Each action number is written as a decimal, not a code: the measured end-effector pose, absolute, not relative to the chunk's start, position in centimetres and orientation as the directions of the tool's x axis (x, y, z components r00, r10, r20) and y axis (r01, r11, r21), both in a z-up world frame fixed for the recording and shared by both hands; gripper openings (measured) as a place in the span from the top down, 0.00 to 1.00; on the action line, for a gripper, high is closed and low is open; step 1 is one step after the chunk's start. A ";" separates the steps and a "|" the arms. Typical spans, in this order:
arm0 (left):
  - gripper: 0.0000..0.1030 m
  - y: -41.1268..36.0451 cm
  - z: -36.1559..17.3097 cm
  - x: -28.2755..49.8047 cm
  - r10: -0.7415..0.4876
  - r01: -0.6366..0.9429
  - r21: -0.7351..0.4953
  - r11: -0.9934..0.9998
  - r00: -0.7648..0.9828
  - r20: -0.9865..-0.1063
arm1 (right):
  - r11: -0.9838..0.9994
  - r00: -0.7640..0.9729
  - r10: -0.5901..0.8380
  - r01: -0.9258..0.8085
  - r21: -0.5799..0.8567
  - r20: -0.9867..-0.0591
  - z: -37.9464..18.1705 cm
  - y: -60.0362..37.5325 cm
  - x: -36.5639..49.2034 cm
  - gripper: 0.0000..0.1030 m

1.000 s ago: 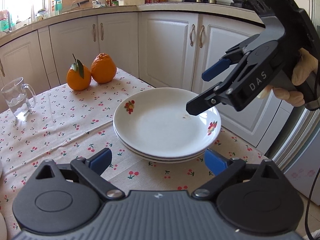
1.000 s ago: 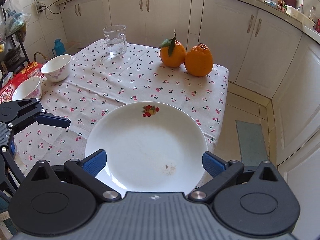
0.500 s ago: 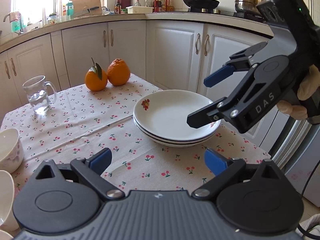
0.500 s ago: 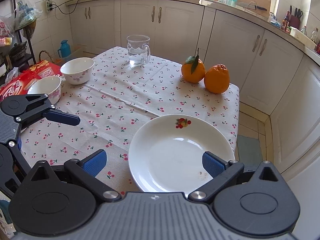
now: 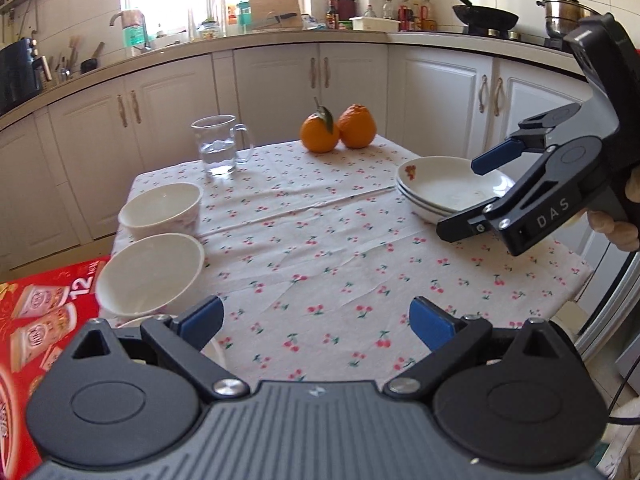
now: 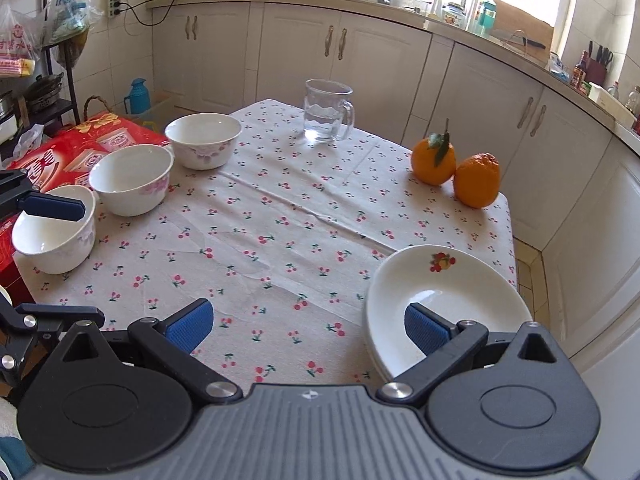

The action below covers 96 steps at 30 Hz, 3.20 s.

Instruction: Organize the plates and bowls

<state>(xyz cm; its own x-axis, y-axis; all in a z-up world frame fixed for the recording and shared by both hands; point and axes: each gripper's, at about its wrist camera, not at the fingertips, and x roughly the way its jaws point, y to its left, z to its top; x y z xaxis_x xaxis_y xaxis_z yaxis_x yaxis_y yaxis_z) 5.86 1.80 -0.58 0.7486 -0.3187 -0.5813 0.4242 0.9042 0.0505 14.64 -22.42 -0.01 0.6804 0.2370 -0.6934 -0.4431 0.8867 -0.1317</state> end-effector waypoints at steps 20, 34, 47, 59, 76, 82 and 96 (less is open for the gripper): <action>0.04 11.3 -3.2 2.9 -0.188 0.262 0.035 0.964 0.774 -0.605 | 0.743 0.557 0.455 -0.668 -0.050 -0.695 -0.3 -10.3 15.4 0.00; 0.06 12.5 -5.0 4.4 -0.240 0.303 -0.006 0.953 0.744 -0.623 | 0.620 0.404 0.555 -0.784 0.037 -0.727 -1.8 -4.3 16.7 0.06; 0.16 13.2 -5.5 5.3 -0.288 0.336 -0.046 0.941 0.723 -0.628 | 0.585 0.301 0.575 -0.801 0.126 -0.761 -3.8 -2.2 18.3 0.28; 0.18 13.1 -5.1 5.4 -0.294 0.345 -0.044 0.937 0.719 -0.630 | 0.562 0.271 0.594 -0.814 0.150 -0.758 -3.7 -2.1 18.3 0.32; 0.18 10.7 -4.0 6.5 -0.340 0.415 -0.039 0.909 0.685 -0.644 | 0.597 0.303 0.595 -0.787 0.156 -0.745 -2.8 -5.0 17.9 0.32; 0.18 9.1 -3.7 7.2 -0.382 0.467 -0.040 0.883 0.666 -0.641 | 0.639 0.336 0.579 -0.753 0.157 -0.742 -2.6 -7.3 17.6 0.32; 0.18 4.9 -3.9 9.0 -0.463 0.570 -0.036 0.821 0.628 -0.626 | 0.732 0.429 0.529 -0.667 0.138 -0.732 -2.6 -12.6 17.4 0.32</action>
<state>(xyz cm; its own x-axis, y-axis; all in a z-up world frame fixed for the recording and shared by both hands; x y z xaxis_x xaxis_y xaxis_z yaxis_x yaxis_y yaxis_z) 9.00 4.90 -3.91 0.6276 -0.4635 -0.6255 0.5700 0.8208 -0.0363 17.44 -12.62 -2.57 0.4288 0.5294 -0.7320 -0.6673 0.7318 0.1384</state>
